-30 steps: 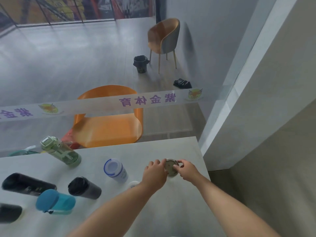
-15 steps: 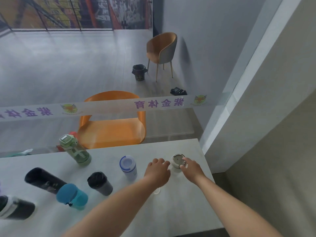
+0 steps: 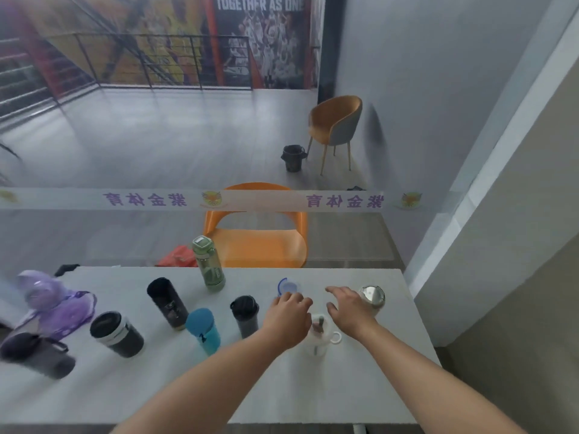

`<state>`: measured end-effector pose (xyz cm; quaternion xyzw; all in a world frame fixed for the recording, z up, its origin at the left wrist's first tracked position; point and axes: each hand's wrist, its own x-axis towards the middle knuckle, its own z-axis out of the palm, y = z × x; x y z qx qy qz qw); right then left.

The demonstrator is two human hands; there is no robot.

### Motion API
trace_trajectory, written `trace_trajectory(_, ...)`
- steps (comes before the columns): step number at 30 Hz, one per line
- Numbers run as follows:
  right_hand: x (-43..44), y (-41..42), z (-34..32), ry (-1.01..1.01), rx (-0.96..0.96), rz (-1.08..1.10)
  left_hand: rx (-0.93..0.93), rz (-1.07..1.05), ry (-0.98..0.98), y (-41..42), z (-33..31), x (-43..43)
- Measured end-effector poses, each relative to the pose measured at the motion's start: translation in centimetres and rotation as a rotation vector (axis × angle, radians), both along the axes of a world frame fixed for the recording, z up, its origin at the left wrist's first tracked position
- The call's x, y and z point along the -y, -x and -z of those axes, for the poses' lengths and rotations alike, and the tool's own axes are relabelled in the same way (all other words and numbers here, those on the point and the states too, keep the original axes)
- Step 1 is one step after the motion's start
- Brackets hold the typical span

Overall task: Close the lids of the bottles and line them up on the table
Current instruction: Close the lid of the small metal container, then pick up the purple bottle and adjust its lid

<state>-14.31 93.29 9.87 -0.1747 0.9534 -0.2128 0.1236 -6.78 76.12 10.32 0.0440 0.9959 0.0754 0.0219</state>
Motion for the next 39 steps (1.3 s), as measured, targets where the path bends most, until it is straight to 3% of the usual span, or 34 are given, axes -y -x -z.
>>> trace_trajectory(9, 14.4, -6.0, -1.1, 0.154, -0.041, -0.253, -0.011, -0.296, 0.116, -10.4, -1.9, 11.7)
trace_trajectory(17, 31.3, -13.5, -2.1, 0.143, -0.078, -0.475, -0.030, -0.538, 0.122, -20.2, -1.5, 26.3)
trace_trajectory(24, 47.7, -19.8, -3.1, 0.157, -0.057, -0.537, -0.095, -0.588, 0.081, -27.3, -2.9, 41.8)
trace_trajectory(31, 57.9, -20.9, -3.5, 0.107, -0.082, -0.544, -0.104, -0.625, 0.034, -28.9, -2.5, 54.9)
trace_trajectory(39, 67.1, -15.2, 0.0, -0.042, -0.002, -0.590, -0.054, -0.695, -0.050, -24.6, 0.4, 64.9)
